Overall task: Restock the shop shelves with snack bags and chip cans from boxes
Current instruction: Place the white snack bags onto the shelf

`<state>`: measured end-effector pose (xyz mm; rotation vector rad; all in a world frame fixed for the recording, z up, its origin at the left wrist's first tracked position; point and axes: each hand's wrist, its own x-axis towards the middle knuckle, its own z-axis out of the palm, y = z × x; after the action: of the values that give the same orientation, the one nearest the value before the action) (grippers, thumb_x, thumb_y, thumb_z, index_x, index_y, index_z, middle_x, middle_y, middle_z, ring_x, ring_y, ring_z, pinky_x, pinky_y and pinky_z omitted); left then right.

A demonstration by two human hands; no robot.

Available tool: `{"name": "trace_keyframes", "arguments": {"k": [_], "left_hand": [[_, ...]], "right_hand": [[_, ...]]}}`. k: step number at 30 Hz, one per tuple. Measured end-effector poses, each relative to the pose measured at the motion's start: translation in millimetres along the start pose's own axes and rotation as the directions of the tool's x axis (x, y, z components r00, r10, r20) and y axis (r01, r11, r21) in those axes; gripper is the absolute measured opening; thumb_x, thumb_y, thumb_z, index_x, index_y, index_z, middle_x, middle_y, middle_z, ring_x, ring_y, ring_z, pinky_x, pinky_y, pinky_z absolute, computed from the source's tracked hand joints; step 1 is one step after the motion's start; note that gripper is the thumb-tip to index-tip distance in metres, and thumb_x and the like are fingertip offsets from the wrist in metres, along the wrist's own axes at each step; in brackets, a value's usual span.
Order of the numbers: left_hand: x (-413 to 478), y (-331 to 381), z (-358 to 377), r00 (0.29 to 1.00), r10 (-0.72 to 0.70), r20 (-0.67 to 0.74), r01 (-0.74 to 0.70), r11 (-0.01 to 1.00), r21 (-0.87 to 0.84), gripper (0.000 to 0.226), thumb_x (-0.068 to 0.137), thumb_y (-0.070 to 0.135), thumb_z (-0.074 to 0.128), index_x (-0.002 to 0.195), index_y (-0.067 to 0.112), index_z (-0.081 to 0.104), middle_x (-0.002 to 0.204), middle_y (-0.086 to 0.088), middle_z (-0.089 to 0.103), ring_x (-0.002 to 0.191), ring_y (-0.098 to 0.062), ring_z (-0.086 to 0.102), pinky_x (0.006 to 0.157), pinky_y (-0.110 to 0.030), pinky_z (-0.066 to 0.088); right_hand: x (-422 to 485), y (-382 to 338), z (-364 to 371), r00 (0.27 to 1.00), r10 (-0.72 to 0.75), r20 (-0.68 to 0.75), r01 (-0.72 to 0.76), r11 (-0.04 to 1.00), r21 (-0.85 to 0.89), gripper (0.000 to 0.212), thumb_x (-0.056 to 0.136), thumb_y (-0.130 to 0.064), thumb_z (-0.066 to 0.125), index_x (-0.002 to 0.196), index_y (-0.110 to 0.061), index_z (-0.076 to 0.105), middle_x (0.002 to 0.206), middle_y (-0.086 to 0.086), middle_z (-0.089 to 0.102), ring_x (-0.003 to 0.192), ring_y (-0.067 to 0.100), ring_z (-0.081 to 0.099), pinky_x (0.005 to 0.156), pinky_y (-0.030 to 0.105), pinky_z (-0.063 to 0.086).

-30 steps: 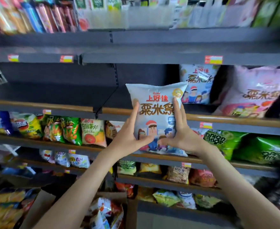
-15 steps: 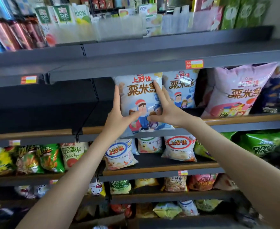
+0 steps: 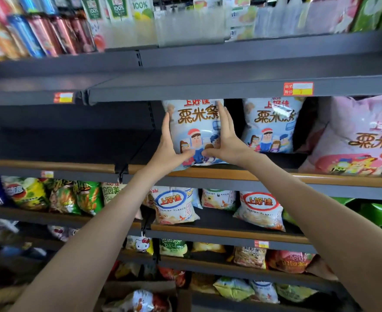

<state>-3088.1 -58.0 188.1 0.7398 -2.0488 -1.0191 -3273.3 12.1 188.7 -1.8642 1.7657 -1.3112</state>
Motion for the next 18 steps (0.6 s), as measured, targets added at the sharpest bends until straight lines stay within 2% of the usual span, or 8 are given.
{"name": "trace_keyframes", "arguments": {"k": [2,3,5,9,11,14,16,18], "left_hand": [[-0.2,-6.5,4.4,1.0,0.004,0.011,-0.004,0.999,0.04,0.117,0.08,0.01,0.078,0.151,0.032,-0.013,0.152,0.01,0.019,0.127,0.006,0.042,0.094,-0.011,0.045],[-0.6,-8.9,6.1,1.0,0.006,0.005,-0.007,0.999,0.05,0.117,0.08,0.009,0.078,0.15,0.032,-0.013,0.148,0.011,0.02,0.121,0.013,0.044,0.088,-0.006,0.045],[-0.2,-12.8,7.7,1.0,0.014,-0.008,-0.014,0.997,0.071,0.116,0.08,0.008,0.077,0.15,0.03,-0.013,0.143,0.012,0.023,0.113,0.023,0.043,0.082,-0.002,0.044],[4.6,-6.5,2.2,1.0,0.007,-0.02,-0.006,0.997,0.074,0.116,0.076,0.01,0.081,0.151,0.028,-0.005,0.152,0.003,0.024,0.118,0.01,0.045,0.088,-0.009,0.047],[5.4,-1.9,-2.9,0.999,0.007,-0.05,-0.005,0.998,0.056,0.114,0.073,0.012,0.084,0.151,0.028,0.002,0.152,-0.001,0.028,0.127,-0.002,0.043,0.096,-0.021,0.049],[1.3,3.7,-11.7,0.996,-0.025,-0.09,0.028,0.999,0.033,0.109,0.074,0.024,0.084,0.151,0.031,0.007,0.149,-0.001,0.035,0.127,-0.008,0.047,0.095,-0.03,0.053],[-6.5,9.0,-17.4,0.992,-0.096,-0.078,0.097,0.995,0.006,0.103,0.077,0.036,0.08,0.15,0.038,0.007,0.145,-0.002,0.041,0.12,-0.014,0.056,0.091,-0.036,0.056],[-16.4,12.3,-20.9,0.992,-0.121,-0.02,0.122,0.992,0.027,0.096,0.082,0.039,0.074,0.149,0.04,0.005,0.142,-0.001,0.044,0.117,-0.015,0.058,0.09,-0.032,0.056]], "right_hand": [[-4.3,5.6,4.5,0.998,-0.04,-0.049,0.038,0.998,-0.046,0.118,0.078,-0.005,0.077,0.15,-0.021,-0.014,0.16,0.009,-0.011,0.148,0.022,-0.009,0.115,0.013,0.018],[-6.4,7.2,6.5,0.995,-0.061,-0.079,0.056,0.996,-0.067,0.116,0.078,-0.005,0.077,0.15,-0.017,-0.012,0.159,0.011,-0.007,0.149,0.024,-0.005,0.12,0.028,0.016],[-8.1,8.8,10.6,0.989,-0.088,-0.119,0.078,0.993,-0.085,0.113,0.077,-0.006,0.078,0.15,-0.011,-0.009,0.159,0.014,-0.002,0.149,0.026,0.0,0.121,0.043,0.015],[0.3,14.4,11.6,0.993,-0.016,-0.121,0.018,1.0,0.015,0.124,0.071,-0.013,0.084,0.152,-0.013,-0.01,0.159,0.01,0.002,0.147,0.023,0.01,0.118,0.042,0.023],[3.8,13.7,7.8,0.998,0.062,-0.031,-0.057,0.99,0.128,0.132,0.065,-0.027,0.088,0.152,-0.025,-0.011,0.157,0.0,0.007,0.144,0.018,0.019,0.115,0.045,0.031],[9.0,10.0,3.6,0.991,0.096,0.091,-0.116,0.961,0.252,0.136,0.053,-0.052,0.087,0.153,-0.035,-0.003,0.155,-0.004,0.02,0.14,0.017,0.033,0.11,0.048,0.038],[6.0,-0.7,-0.6,0.983,0.118,0.137,-0.152,0.951,0.269,0.128,0.056,-0.056,0.086,0.153,-0.036,0.004,0.152,-0.004,0.026,0.136,0.015,0.037,0.112,0.044,0.037],[-2.2,-2.7,-7.2,0.982,0.099,0.162,-0.136,0.962,0.237,0.11,0.071,-0.045,0.08,0.154,-0.036,0.007,0.148,-0.006,0.027,0.132,0.01,0.036,0.111,0.029,0.035]]}}
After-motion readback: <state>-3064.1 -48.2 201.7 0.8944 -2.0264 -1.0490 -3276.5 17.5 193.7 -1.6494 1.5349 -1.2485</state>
